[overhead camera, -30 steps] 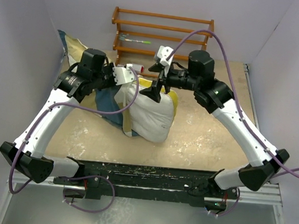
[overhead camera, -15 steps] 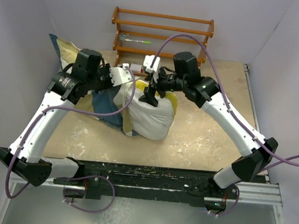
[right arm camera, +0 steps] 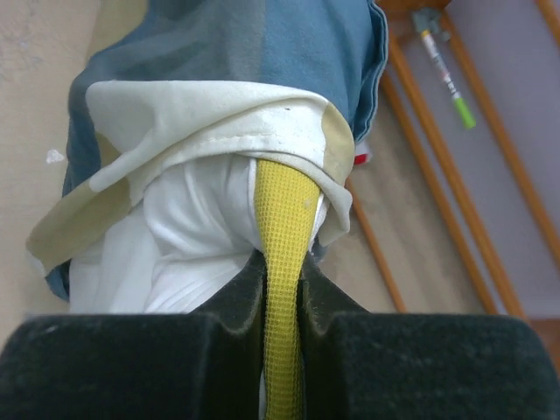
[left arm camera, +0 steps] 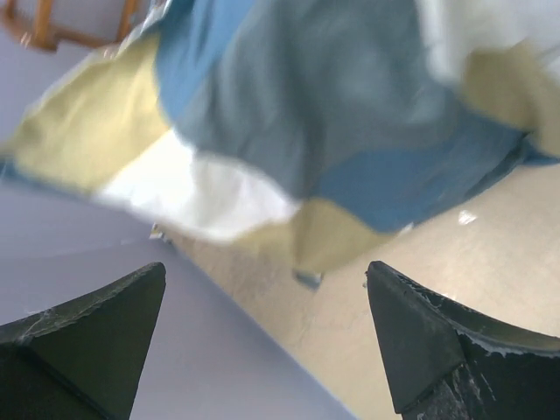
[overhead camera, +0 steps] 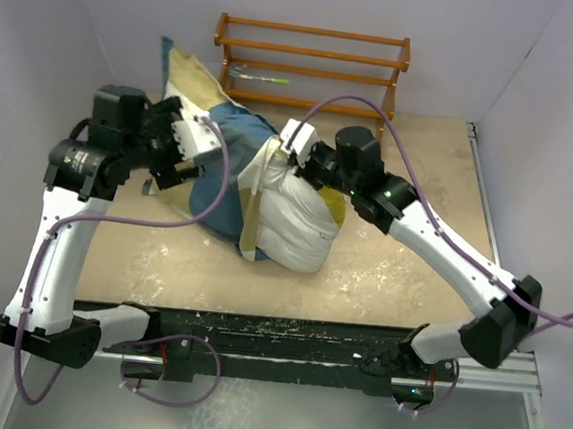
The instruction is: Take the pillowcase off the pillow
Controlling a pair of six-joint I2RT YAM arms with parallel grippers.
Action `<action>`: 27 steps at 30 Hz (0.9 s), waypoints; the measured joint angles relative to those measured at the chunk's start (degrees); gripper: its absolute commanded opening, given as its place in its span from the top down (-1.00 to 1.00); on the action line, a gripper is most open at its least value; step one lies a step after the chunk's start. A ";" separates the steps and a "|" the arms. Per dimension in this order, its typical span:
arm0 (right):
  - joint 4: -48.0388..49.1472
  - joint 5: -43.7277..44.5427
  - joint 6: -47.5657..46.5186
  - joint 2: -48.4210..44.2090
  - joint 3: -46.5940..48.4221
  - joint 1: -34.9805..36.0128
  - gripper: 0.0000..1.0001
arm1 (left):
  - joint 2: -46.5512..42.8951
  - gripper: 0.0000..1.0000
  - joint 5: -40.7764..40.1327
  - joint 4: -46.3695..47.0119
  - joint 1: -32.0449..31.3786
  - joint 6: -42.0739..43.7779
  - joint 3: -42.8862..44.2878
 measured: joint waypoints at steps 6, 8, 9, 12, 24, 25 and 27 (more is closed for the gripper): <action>4.68 0.11 -8.76 -11.10 -8.70 0.02 1.00 | 5.97 -1.00 3.06 -3.23 12.35 6.51 12.04; 5.84 0.17 -12.28 -12.87 -8.74 0.33 1.00 | 8.35 -0.99 4.35 -3.78 13.99 7.87 16.28; 6.56 0.31 -13.84 -13.49 -8.92 0.57 1.00 | 9.11 -0.99 4.90 -3.87 14.36 8.33 17.70; 8.48 1.07 -19.17 -15.43 -10.32 1.68 1.00 | 10.16 -0.99 7.04 -3.93 14.82 9.70 19.89; 8.04 1.68 -21.03 -14.12 -10.93 1.97 1.00 | 7.34 -0.88 6.38 -10.56 17.11 19.76 8.44; 8.26 1.75 -20.74 -14.16 -11.58 1.68 1.00 | 7.82 -0.90 6.47 -12.39 17.99 20.76 8.48; 8.79 1.70 -20.52 -14.47 -13.46 0.92 1.00 | 8.79 -0.91 6.62 -16.04 19.58 22.69 9.46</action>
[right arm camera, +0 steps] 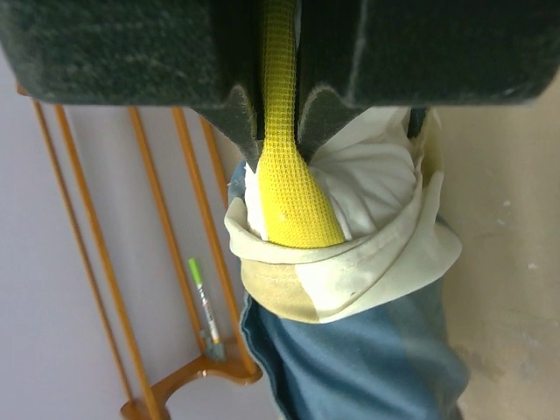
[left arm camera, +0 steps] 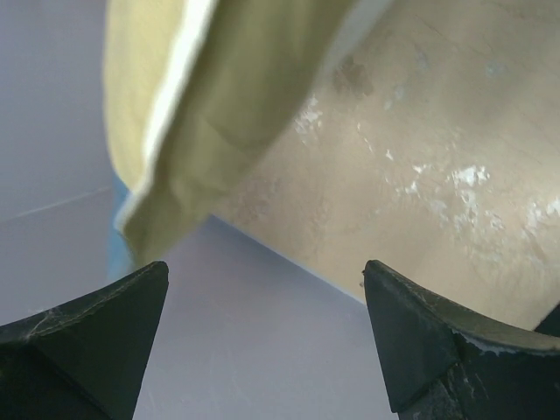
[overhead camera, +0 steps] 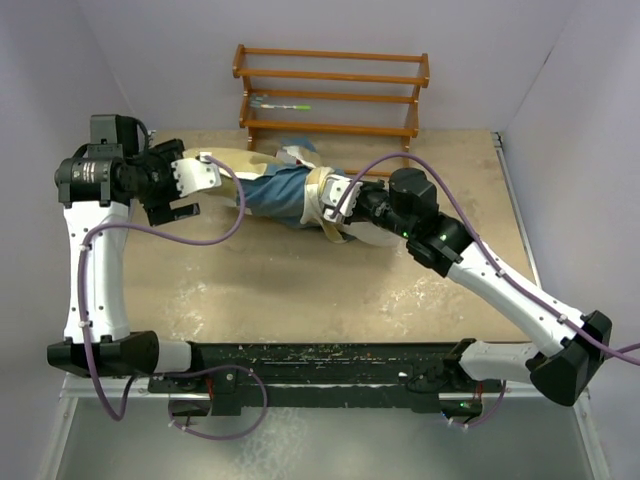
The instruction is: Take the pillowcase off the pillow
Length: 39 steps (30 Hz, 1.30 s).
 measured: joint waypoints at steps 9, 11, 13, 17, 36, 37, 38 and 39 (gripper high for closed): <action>0.33 -2.86 0.00 -2.95 -3.04 -1.77 1.00 | -3.74 -0.98 -2.19 7.96 2.51 6.08 -9.03; -0.11 -3.32 -0.04 -3.69 -3.06 -1.77 1.00 | -3.50 -0.99 -2.49 12.00 2.54 6.58 -9.88; -0.52 -3.50 -0.11 -4.31 -3.17 -1.77 1.00 | -2.25 -1.00 -2.10 13.90 2.58 6.91 -8.17; -0.83 -3.58 0.00 -4.87 -3.45 -1.88 1.00 | 0.74 -1.00 0.57 14.71 2.64 7.82 -1.18; -0.96 -3.96 1.99 -4.96 -3.45 -3.26 1.00 | 3.23 1.00 -0.92 23.10 8.31 11.82 -11.69; -0.98 -4.00 2.43 -5.05 -3.45 -3.50 1.00 | 3.23 1.00 -0.44 23.96 8.35 11.02 -11.45; -0.98 -4.00 2.86 -5.16 -3.43 -3.76 1.00 | 3.23 1.00 0.44 25.14 8.44 9.46 -11.17; -0.96 -3.98 3.39 -5.27 -3.41 -4.15 1.00 | 3.19 1.00 1.05 25.79 8.52 8.39 -11.02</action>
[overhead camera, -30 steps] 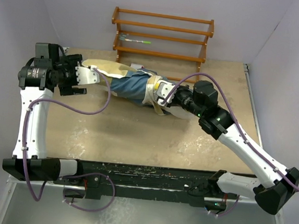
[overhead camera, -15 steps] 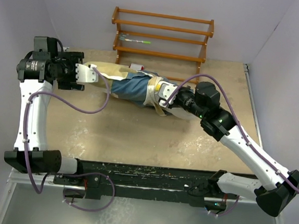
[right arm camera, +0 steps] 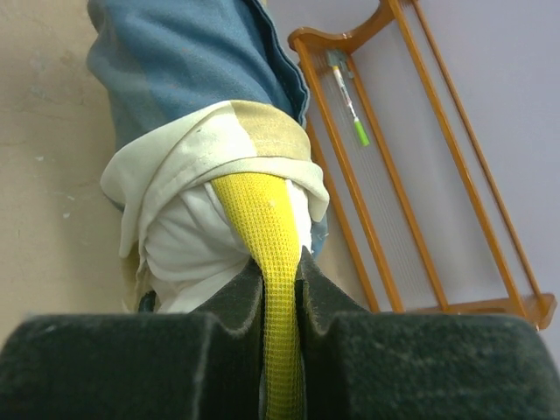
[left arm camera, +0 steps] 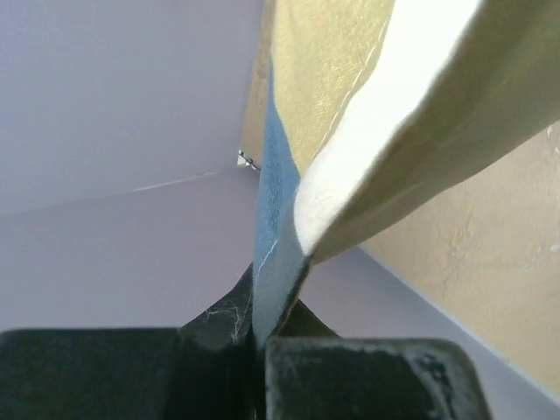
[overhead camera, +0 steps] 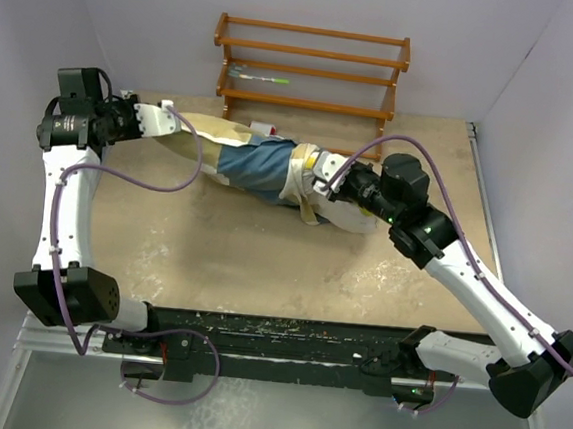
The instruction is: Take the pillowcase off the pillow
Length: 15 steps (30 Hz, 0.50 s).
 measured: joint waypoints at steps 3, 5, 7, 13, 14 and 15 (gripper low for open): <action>-0.11 0.48 2.80 -0.20 0.59 -1.92 1.00 | -0.15 1.00 2.19 1.31 1.11 -3.67 0.92; -0.28 1.07 4.48 0.07 1.77 -3.50 1.00 | 0.42 1.00 2.86 1.49 2.58 -6.29 3.30; 0.48 2.36 6.25 0.13 2.60 -4.85 1.00 | 1.95 1.00 3.89 1.92 4.68 -9.62 7.21; 5.90 6.73 13.18 -0.22 2.56 -7.89 1.00 | 8.20 1.00 7.78 5.51 13.53 -18.53 18.73; 6.71 7.58 14.32 -0.22 2.54 -8.52 1.00 | 8.22 1.00 8.22 6.03 14.32 -19.26 18.75; 7.41 8.22 15.34 -0.22 2.54 -9.14 1.00 | 8.20 1.00 8.81 6.36 15.10 -19.93 18.75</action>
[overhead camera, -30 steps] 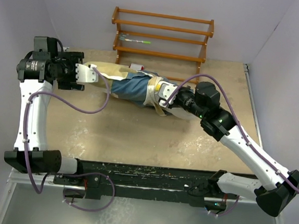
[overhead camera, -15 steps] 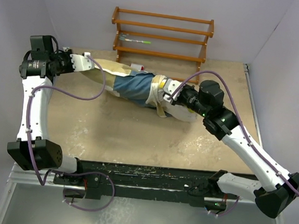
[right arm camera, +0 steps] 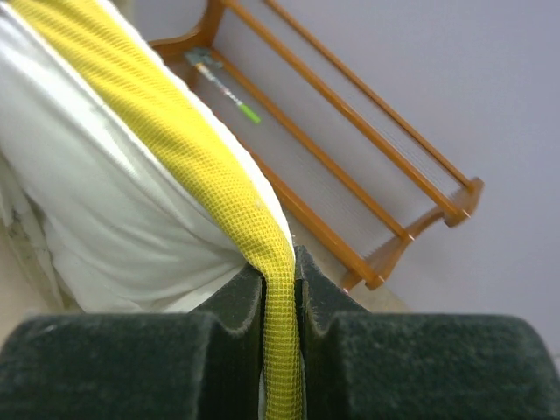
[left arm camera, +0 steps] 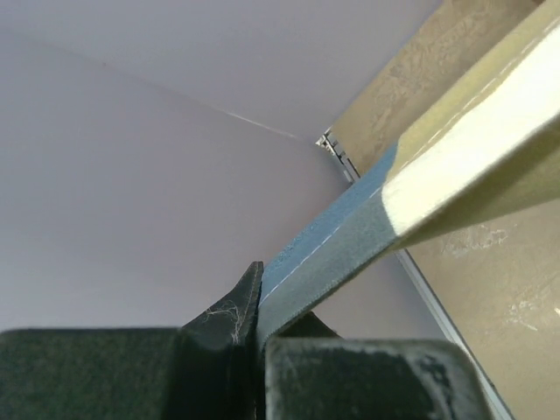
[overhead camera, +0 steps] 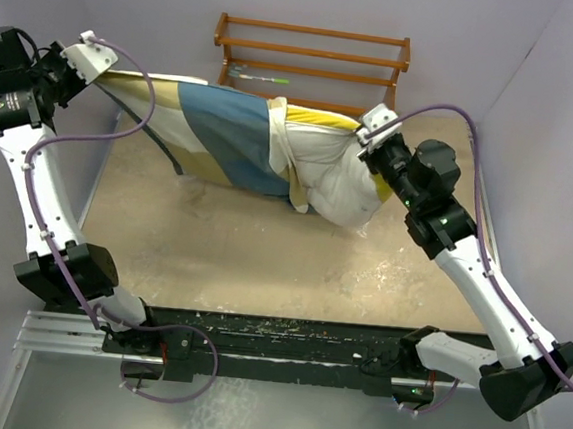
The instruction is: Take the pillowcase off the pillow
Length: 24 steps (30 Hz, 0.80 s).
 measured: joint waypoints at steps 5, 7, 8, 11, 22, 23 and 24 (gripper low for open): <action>3.34 1.68 7.45 0.00 0.00 -6.73 1.00 | 0.00 1.00 3.41 1.38 2.82 -3.58 0.07; 4.17 1.92 10.10 -0.02 0.00 -9.09 1.00 | 0.07 1.00 4.94 1.57 3.76 -4.61 0.39; 4.48 1.88 11.41 -0.04 0.00 -10.16 1.00 | 0.09 1.00 5.60 1.64 4.11 -5.16 0.48; 4.83 0.90 15.65 -0.31 0.00 -13.40 1.00 | 0.09 1.00 6.99 2.12 4.72 -5.77 0.37; 2.82 0.98 26.29 -2.49 -0.35 -22.18 1.00 | -0.17 1.00 4.68 7.15 10.47 -7.17 -2.38; 2.71 2.16 27.41 -2.62 -0.37 -24.04 1.00 | 0.63 1.00 4.35 6.75 13.35 -7.23 -0.83; 2.75 2.89 28.57 -2.69 -0.39 -25.73 1.00 | 1.46 1.00 4.33 6.21 15.78 -7.21 0.76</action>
